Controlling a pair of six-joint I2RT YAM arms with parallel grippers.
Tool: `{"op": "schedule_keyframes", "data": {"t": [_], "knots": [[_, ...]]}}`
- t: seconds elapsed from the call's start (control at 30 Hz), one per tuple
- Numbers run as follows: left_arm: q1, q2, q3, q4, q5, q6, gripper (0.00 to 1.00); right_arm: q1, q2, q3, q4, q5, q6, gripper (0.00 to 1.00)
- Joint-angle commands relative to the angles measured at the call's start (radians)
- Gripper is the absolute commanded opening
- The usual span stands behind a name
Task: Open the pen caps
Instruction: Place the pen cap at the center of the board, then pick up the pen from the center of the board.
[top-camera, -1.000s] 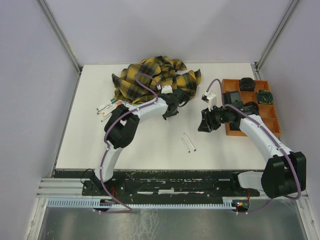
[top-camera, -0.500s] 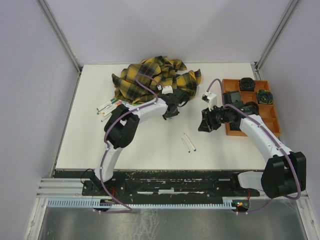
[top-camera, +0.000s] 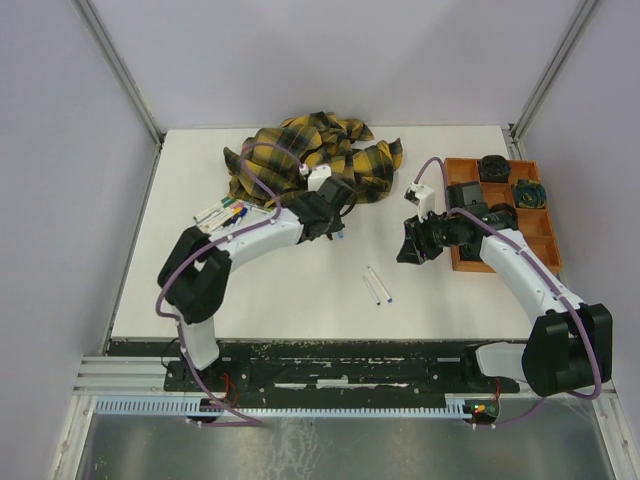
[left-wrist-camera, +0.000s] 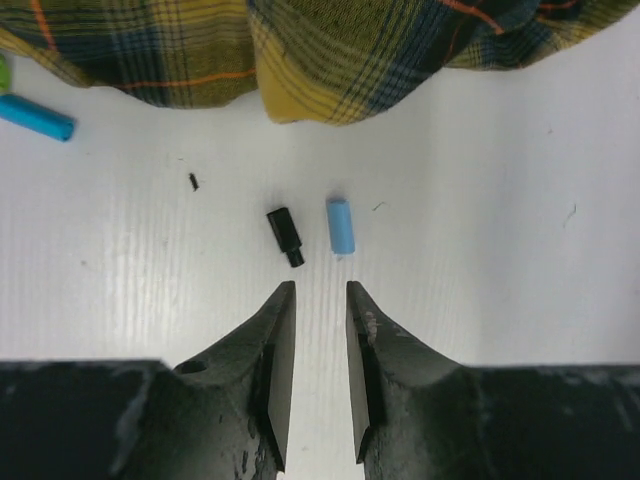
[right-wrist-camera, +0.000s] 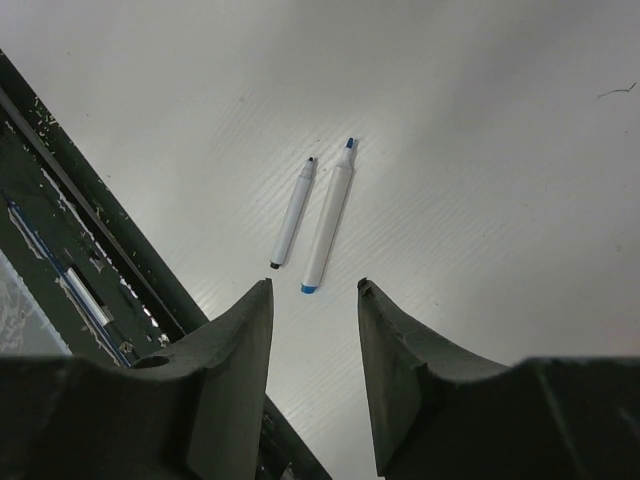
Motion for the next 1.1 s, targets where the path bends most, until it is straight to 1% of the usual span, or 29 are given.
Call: {"op": "schedule_keyframes", "data": {"t": [0.0, 0.07, 0.2, 0.27, 0.33, 0.43, 0.53, 0.67, 0.7, 0.8, 0.87, 0.97, 1.07], "knots": [[0.006, -0.173, -0.188, 0.215, -0.005, 0.177, 0.34, -0.004, -0.033, 0.037, 0.004, -0.031, -0.015, 0.47], [0.009, -0.245, -0.319, 0.305, -0.009, 0.243, 0.39, -0.004, -0.035, 0.037, 0.0, -0.038, -0.02, 0.47], [0.043, -0.42, -0.52, 0.413, -0.026, 0.31, 0.58, -0.003, -0.039, 0.039, -0.007, -0.048, -0.037, 0.48], [0.089, -0.489, -0.593, 0.438, 0.004, 0.321, 0.63, -0.004, -0.039, 0.039, -0.01, -0.051, -0.041, 0.48], [0.145, -0.541, -0.639, 0.434, 0.032, 0.326, 0.65, -0.004, -0.039, 0.041, -0.013, -0.052, -0.046, 0.48], [0.222, -0.585, -0.669, 0.378, 0.034, 0.341, 0.69, -0.004, -0.036, 0.041, -0.014, -0.049, -0.049, 0.48], [0.297, -0.596, -0.681, 0.31, 0.021, 0.343, 0.73, -0.005, -0.033, 0.042, -0.016, -0.049, -0.051, 0.48], [0.427, -0.576, -0.691, 0.266, 0.091, 0.342, 0.78, -0.005, -0.028, 0.044, -0.017, -0.049, -0.051, 0.48], [0.455, -0.568, -0.689, 0.259, 0.108, 0.345, 0.78, -0.005, -0.027, 0.043, -0.018, -0.049, -0.051, 0.48], [0.504, -0.551, -0.679, 0.254, 0.123, 0.341, 0.79, -0.005, -0.026, 0.043, -0.019, -0.049, -0.052, 0.49], [0.528, -0.539, -0.679, 0.261, 0.128, 0.333, 0.81, -0.005, -0.027, 0.043, -0.021, -0.047, -0.054, 0.49], [0.586, -0.505, -0.683, 0.281, 0.182, 0.319, 0.82, -0.006, -0.029, 0.043, -0.021, -0.047, -0.054, 0.49], [0.625, -0.465, -0.682, 0.296, 0.249, 0.302, 0.85, -0.008, -0.03, 0.043, -0.022, -0.047, -0.054, 0.48]]}}
